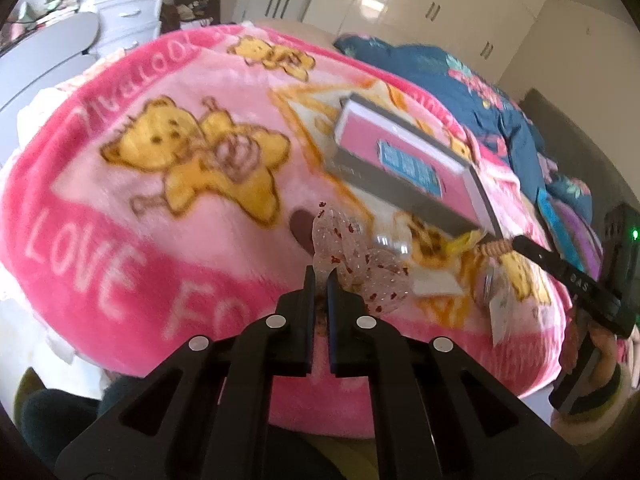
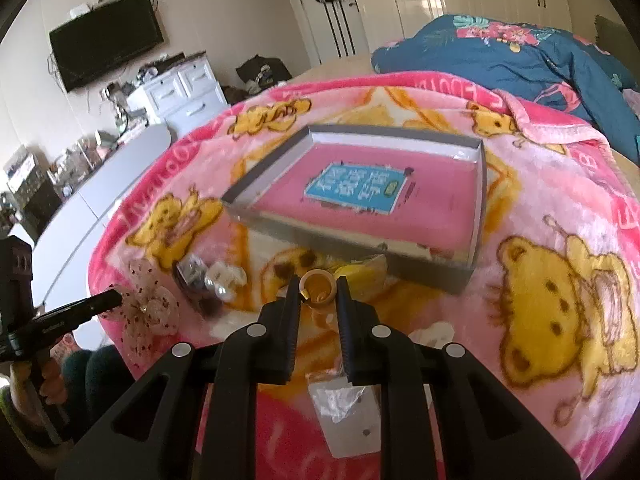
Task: Organize jewelry
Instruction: 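Carry the bow with the left tool while the right tool carries the hair tie over the grey box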
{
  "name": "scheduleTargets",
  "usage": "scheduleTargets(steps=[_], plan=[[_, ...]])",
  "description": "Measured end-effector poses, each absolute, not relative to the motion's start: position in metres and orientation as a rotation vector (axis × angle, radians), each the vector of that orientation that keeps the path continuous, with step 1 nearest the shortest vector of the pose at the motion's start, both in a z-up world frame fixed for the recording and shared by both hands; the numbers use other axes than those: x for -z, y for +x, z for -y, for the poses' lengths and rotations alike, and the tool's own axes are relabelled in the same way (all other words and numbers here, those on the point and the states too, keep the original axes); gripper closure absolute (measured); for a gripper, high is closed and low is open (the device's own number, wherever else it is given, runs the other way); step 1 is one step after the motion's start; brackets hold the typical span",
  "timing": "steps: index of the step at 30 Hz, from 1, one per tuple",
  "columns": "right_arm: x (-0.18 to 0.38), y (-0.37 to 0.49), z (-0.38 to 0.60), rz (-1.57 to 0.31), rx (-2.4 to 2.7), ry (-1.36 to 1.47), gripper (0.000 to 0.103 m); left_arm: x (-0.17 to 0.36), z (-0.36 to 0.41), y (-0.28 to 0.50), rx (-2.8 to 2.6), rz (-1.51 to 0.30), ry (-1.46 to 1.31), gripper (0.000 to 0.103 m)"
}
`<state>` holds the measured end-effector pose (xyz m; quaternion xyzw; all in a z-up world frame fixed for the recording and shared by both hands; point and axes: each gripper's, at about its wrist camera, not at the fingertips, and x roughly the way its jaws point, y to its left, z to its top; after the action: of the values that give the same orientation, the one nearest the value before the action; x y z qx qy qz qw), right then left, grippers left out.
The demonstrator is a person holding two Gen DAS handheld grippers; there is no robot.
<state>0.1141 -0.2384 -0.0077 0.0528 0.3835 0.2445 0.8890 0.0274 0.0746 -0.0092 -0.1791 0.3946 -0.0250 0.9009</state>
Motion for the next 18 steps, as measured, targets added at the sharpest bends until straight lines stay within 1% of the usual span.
scheduleTargets(steps=[9,18], plan=[[-0.017,0.124,0.264,-0.737,-0.477,0.173,0.086,-0.027,-0.093,0.047,0.012,-0.726,-0.381,0.103],[-0.023,0.132,0.291,-0.701,-0.413,0.206,0.086,-0.04,-0.081,0.084,0.054,-0.704,-0.379,0.103]])
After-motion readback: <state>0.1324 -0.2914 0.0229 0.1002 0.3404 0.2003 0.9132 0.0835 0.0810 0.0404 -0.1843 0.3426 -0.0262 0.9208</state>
